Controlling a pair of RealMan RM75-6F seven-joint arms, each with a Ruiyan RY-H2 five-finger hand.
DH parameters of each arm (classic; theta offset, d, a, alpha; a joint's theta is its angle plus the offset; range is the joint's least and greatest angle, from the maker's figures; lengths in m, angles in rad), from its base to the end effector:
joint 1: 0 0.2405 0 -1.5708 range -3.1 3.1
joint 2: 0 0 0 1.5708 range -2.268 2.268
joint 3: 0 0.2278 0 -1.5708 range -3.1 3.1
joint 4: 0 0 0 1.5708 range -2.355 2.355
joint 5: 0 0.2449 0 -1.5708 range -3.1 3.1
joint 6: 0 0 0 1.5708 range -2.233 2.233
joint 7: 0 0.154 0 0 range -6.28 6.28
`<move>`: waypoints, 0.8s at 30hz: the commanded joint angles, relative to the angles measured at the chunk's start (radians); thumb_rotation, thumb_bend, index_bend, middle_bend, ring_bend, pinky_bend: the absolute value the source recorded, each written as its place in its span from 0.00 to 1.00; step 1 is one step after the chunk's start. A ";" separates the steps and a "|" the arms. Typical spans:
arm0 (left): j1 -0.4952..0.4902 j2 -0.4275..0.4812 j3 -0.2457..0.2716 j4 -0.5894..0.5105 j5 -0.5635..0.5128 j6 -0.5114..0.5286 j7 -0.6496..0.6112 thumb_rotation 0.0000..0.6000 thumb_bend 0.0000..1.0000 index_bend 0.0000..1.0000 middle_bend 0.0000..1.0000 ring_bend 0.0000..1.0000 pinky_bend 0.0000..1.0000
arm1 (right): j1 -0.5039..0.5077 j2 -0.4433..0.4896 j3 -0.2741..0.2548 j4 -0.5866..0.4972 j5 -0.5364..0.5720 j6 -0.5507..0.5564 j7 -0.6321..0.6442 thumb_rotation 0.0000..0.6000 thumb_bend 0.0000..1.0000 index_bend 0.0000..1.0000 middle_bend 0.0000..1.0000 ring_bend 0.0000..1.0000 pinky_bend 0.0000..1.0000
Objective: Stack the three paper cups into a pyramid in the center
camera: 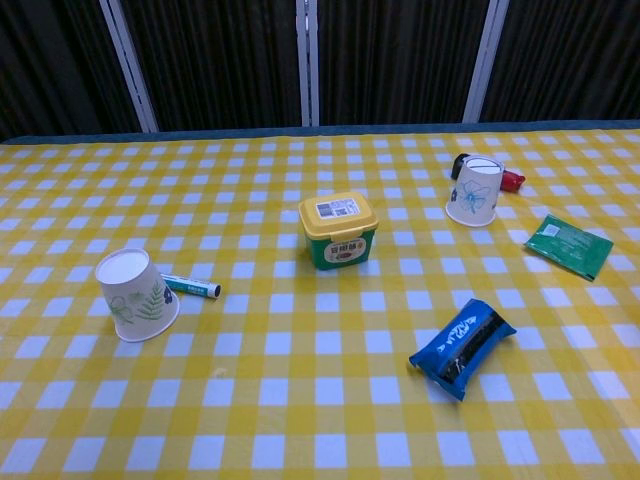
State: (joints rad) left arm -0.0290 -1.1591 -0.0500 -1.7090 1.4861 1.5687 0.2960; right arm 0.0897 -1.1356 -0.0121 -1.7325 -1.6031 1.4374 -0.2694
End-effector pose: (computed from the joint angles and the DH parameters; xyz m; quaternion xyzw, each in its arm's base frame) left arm -0.2794 0.1737 0.1064 -0.5931 -0.3391 -0.3412 0.6456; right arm -0.2598 -0.1734 0.0780 0.6743 -0.3450 0.3426 0.5558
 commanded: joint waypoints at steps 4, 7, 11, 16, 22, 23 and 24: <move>-0.002 -0.001 0.000 0.000 -0.003 -0.005 0.003 1.00 0.11 0.00 0.00 0.00 0.00 | 0.001 -0.001 -0.001 0.002 0.002 -0.004 0.001 1.00 0.12 0.04 0.00 0.00 0.00; -0.003 0.000 0.001 0.000 -0.003 -0.009 0.005 1.00 0.11 0.00 0.00 0.00 0.00 | 0.001 -0.001 0.000 0.003 0.004 -0.005 0.002 1.00 0.12 0.04 0.00 0.00 0.00; -0.005 0.001 0.002 -0.002 0.001 -0.009 0.003 1.00 0.11 0.00 0.00 0.00 0.00 | 0.002 -0.001 0.000 0.003 0.005 -0.007 0.002 1.00 0.12 0.04 0.00 0.00 0.00; -0.011 0.003 0.007 0.000 0.006 -0.023 0.002 1.00 0.11 0.00 0.00 0.00 0.00 | 0.005 -0.005 0.001 0.005 0.009 -0.014 -0.002 1.00 0.12 0.04 0.00 0.00 0.00; -0.019 0.003 0.009 0.001 0.020 -0.028 0.006 1.00 0.12 0.00 0.00 0.00 0.00 | 0.004 -0.005 0.000 0.006 0.010 -0.014 -0.002 1.00 0.12 0.04 0.00 0.00 0.00; -0.020 0.003 0.010 0.000 0.024 -0.029 0.008 1.00 0.13 0.00 0.00 0.00 0.00 | 0.004 -0.005 -0.001 0.006 0.010 -0.015 -0.002 1.00 0.12 0.04 0.00 0.00 0.00; -0.021 0.003 0.011 -0.001 0.027 -0.030 0.011 1.00 0.13 0.00 0.00 0.00 0.00 | 0.004 -0.004 -0.001 0.006 0.010 -0.015 -0.001 1.00 0.12 0.04 0.00 0.00 0.00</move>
State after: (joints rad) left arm -0.0488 -1.1561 -0.0400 -1.7093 1.5107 1.5396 0.3048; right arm 0.0936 -1.1401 -0.0134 -1.7266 -1.5930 1.4226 -0.2706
